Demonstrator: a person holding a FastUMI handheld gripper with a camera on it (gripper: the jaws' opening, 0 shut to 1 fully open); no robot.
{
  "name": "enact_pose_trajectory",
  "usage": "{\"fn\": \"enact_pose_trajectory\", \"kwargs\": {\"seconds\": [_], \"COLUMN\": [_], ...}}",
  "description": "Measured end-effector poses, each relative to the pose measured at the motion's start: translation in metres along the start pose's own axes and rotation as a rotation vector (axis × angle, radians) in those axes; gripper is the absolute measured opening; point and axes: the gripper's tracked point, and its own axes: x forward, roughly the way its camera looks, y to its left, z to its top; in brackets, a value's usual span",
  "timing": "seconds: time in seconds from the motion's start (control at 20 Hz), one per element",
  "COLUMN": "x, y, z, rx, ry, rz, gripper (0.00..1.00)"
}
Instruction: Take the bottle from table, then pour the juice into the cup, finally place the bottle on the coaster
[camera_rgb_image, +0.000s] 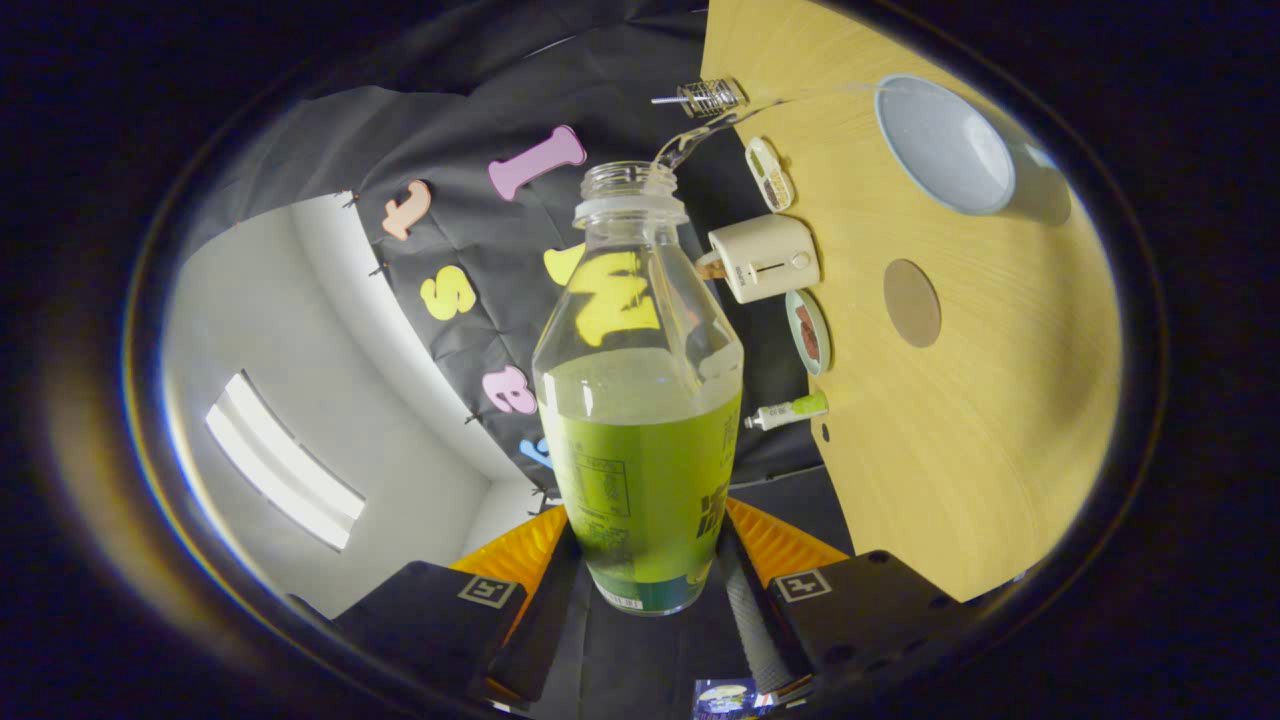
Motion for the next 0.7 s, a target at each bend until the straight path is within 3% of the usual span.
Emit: {"fn": "enact_pose_trajectory", "kwargs": {"seconds": [0.7], "x": [0.004], "y": [0.017], "z": [-0.007], "rx": [0.016], "ry": [-0.006], "rz": [0.028], "gripper": [0.78]}}
